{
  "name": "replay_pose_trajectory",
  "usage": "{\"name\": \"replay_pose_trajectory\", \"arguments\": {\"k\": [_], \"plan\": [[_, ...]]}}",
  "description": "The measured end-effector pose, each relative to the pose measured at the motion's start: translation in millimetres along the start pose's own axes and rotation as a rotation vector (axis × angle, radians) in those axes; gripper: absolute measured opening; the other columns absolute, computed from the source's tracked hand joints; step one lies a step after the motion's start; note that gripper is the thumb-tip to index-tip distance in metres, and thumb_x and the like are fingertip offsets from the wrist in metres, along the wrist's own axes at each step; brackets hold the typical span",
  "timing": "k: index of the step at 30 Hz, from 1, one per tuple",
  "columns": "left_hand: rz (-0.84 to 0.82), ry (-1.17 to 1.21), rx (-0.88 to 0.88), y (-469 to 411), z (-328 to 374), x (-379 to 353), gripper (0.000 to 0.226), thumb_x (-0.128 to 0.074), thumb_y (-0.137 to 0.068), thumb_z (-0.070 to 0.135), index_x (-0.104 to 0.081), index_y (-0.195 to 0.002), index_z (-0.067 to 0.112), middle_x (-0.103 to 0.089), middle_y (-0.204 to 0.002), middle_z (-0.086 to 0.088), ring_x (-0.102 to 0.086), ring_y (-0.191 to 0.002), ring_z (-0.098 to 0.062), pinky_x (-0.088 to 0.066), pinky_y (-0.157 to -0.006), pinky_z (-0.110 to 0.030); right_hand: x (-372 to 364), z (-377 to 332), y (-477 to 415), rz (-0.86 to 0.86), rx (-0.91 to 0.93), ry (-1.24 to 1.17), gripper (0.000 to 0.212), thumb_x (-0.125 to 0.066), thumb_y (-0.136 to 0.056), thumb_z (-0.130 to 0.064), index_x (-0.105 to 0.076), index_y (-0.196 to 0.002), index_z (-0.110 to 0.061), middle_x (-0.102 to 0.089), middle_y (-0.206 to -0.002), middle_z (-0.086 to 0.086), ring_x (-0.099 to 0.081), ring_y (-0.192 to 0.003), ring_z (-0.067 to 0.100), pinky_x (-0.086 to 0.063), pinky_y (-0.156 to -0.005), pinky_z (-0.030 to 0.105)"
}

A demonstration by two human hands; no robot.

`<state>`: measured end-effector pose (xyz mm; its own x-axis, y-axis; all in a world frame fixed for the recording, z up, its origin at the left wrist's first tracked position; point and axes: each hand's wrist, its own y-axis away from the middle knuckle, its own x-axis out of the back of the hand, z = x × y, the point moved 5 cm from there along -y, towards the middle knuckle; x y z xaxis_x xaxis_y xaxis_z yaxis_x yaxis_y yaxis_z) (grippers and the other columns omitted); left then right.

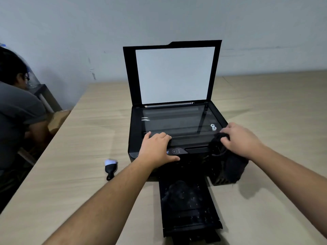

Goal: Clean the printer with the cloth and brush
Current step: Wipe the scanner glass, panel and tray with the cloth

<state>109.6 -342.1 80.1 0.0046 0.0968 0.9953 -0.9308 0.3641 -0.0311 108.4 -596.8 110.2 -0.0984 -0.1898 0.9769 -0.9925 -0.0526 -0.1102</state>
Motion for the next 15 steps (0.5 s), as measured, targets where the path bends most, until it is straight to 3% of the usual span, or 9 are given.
{"name": "replay_pose_trajectory", "arguments": {"k": [2, 6, 8, 11, 15], "plan": [[0.010, 0.004, -0.002, 0.6, 0.1, 0.7, 0.083, -0.056, -0.072, 0.073, -0.042, -0.138, 0.025, -0.049, -0.135, 0.009, -0.044, -0.129, -0.012, -0.013, -0.120, -0.043, 1.9, -9.1, 2.5, 0.128, -0.041, -0.075, 0.034, -0.053, -0.085, -0.017, -0.064, -0.118, -0.016, -0.057, -0.115, 0.009, -0.052, -0.109, 0.030, -0.043, -0.092, 0.034], [0.011, -0.004, -0.013, 0.8, 0.2, 2.8, 0.081, -0.055, -0.072, 0.073, -0.043, -0.136, 0.025, -0.050, -0.135, 0.008, -0.045, -0.129, -0.013, -0.015, -0.119, -0.044, -41.0, -77.8, 32.7, 0.097, 0.318, -0.110, 0.045, -0.057, -0.084, -0.012, -0.058, -0.126, -0.025, -0.055, -0.131, 0.000, -0.049, -0.116, 0.026, -0.040, -0.099, 0.038], [0.003, -0.012, -0.025, 0.0, 0.0, 4.3, 0.081, -0.055, -0.072, 0.074, -0.044, -0.136, 0.025, -0.051, -0.134, 0.008, -0.046, -0.128, -0.013, -0.015, -0.119, -0.045, -46.4, -73.6, 39.7, 0.130, 0.352, -0.056, 0.047, -0.058, -0.080, -0.010, -0.059, -0.124, -0.025, -0.055, -0.131, 0.000, -0.051, -0.113, 0.027, -0.044, -0.096, 0.040], [-0.004, -0.016, -0.034, -0.6, -0.8, 5.2, 0.080, -0.054, -0.073, 0.074, -0.045, -0.135, 0.024, -0.051, -0.134, 0.007, -0.046, -0.128, -0.014, -0.014, -0.119, -0.046, -30.8, -21.6, 33.6, 0.226, 0.164, 0.018, 0.040, -0.060, -0.075, -0.004, -0.068, -0.111, -0.019, -0.062, -0.117, 0.006, -0.054, -0.100, 0.032, -0.048, -0.092, 0.041], [0.032, -0.029, -0.050, -0.6, 2.8, 4.2, 0.077, -0.055, -0.074, 0.070, -0.045, -0.133, 0.021, -0.048, -0.134, 0.006, -0.044, -0.129, -0.016, -0.014, -0.118, -0.046, 5.3, 48.3, 44.7, 0.396, -0.216, -0.088, 0.036, -0.051, -0.077, -0.004, -0.070, -0.106, -0.015, -0.062, -0.113, 0.012, -0.051, -0.103, 0.039, -0.037, -0.095, 0.033]]}}
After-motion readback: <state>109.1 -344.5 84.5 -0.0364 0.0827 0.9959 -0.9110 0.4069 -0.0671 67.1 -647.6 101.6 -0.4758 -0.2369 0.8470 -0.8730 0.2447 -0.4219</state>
